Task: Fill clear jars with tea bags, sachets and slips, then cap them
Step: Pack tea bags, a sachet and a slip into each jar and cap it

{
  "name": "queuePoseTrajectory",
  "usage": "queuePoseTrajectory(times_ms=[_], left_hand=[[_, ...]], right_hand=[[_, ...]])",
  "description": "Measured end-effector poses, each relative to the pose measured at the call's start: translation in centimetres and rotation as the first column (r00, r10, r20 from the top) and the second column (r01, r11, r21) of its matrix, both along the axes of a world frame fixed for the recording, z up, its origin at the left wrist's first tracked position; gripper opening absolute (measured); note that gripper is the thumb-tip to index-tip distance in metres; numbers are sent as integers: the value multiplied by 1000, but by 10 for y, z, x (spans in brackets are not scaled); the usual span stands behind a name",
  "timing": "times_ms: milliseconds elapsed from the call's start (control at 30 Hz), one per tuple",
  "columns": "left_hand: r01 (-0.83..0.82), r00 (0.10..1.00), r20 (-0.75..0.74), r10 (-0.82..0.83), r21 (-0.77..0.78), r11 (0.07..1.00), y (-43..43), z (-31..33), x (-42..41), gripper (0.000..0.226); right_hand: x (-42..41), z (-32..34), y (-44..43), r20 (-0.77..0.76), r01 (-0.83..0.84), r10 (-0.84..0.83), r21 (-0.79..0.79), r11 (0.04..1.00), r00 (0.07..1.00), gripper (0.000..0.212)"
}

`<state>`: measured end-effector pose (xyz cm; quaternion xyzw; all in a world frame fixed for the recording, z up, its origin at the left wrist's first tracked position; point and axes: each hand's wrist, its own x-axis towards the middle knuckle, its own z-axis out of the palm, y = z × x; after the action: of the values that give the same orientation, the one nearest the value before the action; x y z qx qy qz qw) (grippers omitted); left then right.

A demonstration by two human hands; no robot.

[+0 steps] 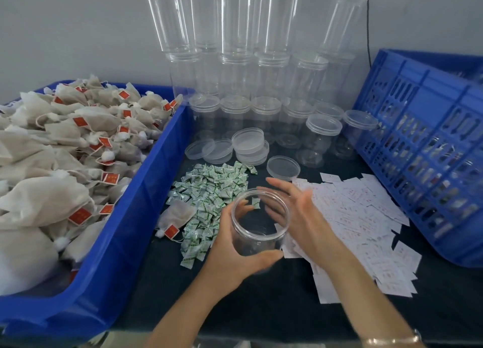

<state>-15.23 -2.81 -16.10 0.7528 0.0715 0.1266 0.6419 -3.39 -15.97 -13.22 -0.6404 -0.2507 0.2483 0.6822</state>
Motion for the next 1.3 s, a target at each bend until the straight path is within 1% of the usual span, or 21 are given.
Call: queuePoseTrajectory(times_ms=[33,67,133,200,233,333,400,467,533,600,667,700,767,900,967,1033,1067,1133,1200,1233,1300], left_hand=[[45,998,-31,-45,-6,999,3,6,-1,103],[77,996,-47,-77,-12,997,6,14,-2,109],[-22,999,-36,20,-62,998,10,41,4,109],[-205,978,27,209,-97,974,22,71,7,69],[-236,966,107,235,-8,972,30,88,1,53],[-292,945,247,214,344,892,72,122,-18,41],[-384,921,253,297,457,802,108,133,-14,27],[-434,888,132,440,556,709,136,136,2,36],[-366,845,-46,533,678,638,165,124,11,46],[-118,834,-214,509,831,543,187,103,13,41],[117,780,-307,545,927,355,199,88,13,41],[165,765,-302,569,946,281,201,85,14,41],[210,750,-302,588,952,222,196,84,13,38],[185,729,-281,624,959,216,196,80,16,32],[-44,727,-166,667,957,286,193,80,19,34],[-330,692,-55,720,862,384,183,84,16,37],[-361,685,-26,728,856,369,180,86,14,37],[-282,694,-30,720,908,310,178,88,10,29],[-193,721,-5,693,959,207,179,89,8,19],[-173,717,9,697,971,165,180,90,7,19],[-140,709,91,700,990,13,187,90,6,29]], right_hand=[[-11,-7,1,27,47,-47,-1,999,999,80],[-24,-17,0,96,65,-63,-14,998,993,83],[-51,-33,1,233,57,-48,-31,998,971,109],[-68,-44,8,262,96,-84,-35,995,961,109],[-72,-47,11,274,134,-117,-44,990,955,105],[-71,-51,23,323,194,-157,-84,977,933,98],[-68,-51,28,332,167,-122,-110,980,935,98],[-67,-49,30,337,142,-93,-125,982,937,98],[-67,-49,31,338,146,-93,-133,980,936,98],[-67,-49,30,336,155,-101,-139,978,936,98],[-68,-49,31,331,161,-105,-145,976,938,99],[-68,-49,31,325,162,-108,-144,976,939,100],[-68,-50,30,319,159,-107,-143,977,942,101],[-68,-49,29,322,154,-105,-132,979,941,100],[-69,-49,28,320,156,-107,-132,979,941,99],[-69,-48,28,315,156,-110,-126,980,943,97],[-69,-48,28,313,154,-109,-122,980,943,97],[-69,-47,28,312,150,-106,-121,981,944,96],[-69,-47,28,307,148,-105,-119,982,946,95],[-69,-47,28,306,148,-105,-118,982,946,94],[-69,-47,27,308,150,-107,-119,981,945,94]])
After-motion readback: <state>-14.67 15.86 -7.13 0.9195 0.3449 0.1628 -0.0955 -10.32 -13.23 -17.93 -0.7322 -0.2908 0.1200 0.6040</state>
